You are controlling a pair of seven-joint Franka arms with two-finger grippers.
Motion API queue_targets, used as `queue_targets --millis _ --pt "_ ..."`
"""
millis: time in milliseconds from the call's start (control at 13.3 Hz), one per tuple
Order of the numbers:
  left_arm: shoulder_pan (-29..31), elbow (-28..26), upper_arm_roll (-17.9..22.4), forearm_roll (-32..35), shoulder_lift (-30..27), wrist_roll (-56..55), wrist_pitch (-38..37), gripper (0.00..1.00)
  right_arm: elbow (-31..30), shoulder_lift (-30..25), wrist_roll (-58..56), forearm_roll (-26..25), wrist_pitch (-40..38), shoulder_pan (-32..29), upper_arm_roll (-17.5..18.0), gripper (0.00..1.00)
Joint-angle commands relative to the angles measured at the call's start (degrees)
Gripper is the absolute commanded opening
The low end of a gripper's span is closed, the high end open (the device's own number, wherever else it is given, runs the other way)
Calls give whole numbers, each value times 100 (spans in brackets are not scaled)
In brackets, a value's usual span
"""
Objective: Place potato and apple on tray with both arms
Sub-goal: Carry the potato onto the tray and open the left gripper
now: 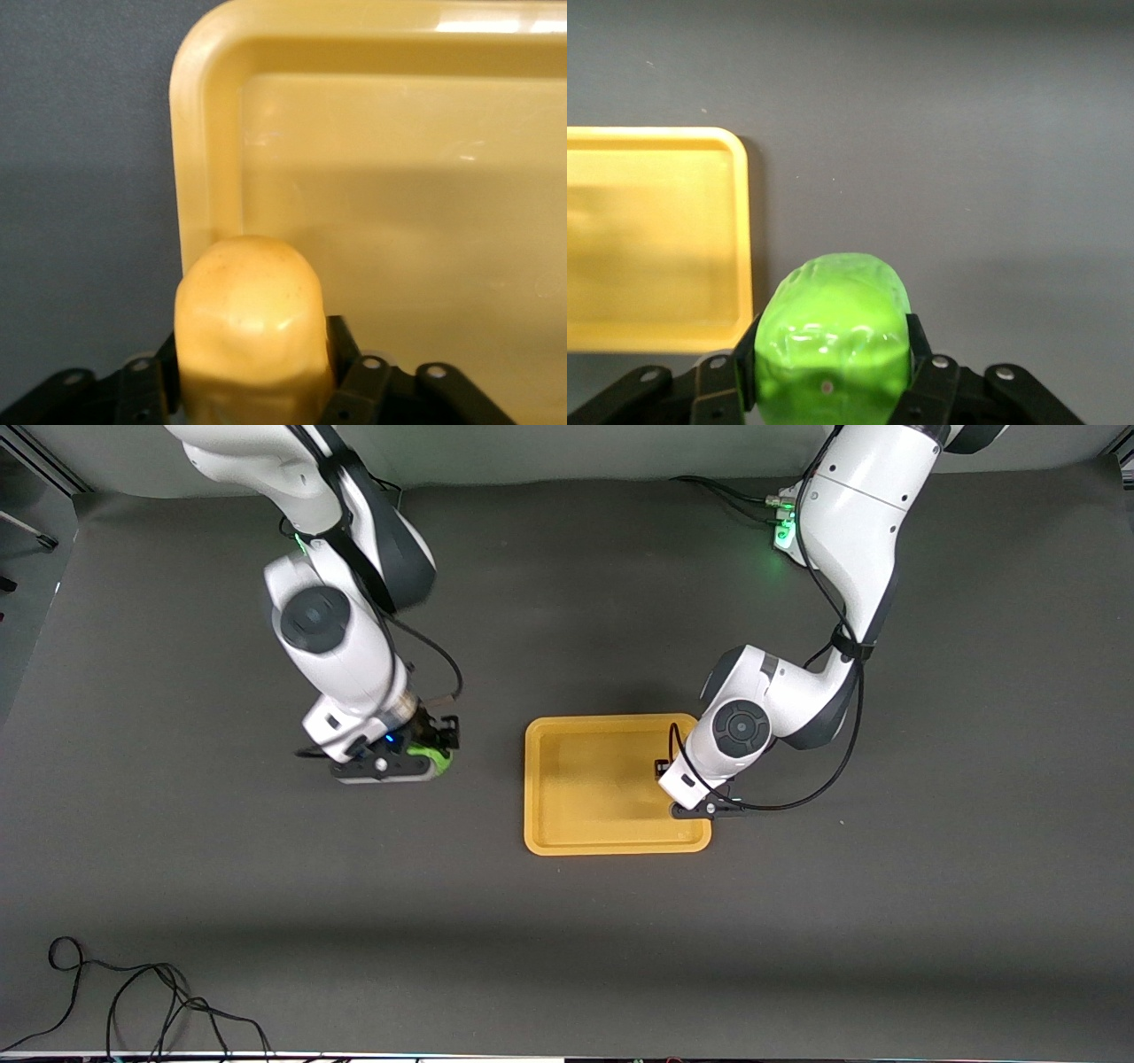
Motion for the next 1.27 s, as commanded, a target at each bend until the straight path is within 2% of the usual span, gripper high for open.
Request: queue_targets --millis 0,375,525,675,900,1200 --pt "-82 -24 52 -46 -49 -94 -4 96 862 127 170 -93 -865 30 -22 36" --pt "5 2 52 -38 -276 -24 -179 98 1082 162 161 -67 -911 30 -22 36" --pt "110 54 113 32 -767 2 -660 100 1197 180 144 -49 -911 39 -13 36" --pt "653 160 96 155 -1460 544 -1564 100 1372 250 170 -40 -911 73 4 36" --pt "1313 151 105 156 -2428 1572 -2410 100 2065 863 1151 -40 -920 475 48 36" --pt "2376 108 105 156 -3361 3208 -2851 100 3444 2023 2303 -76 -955 1346 48 36"
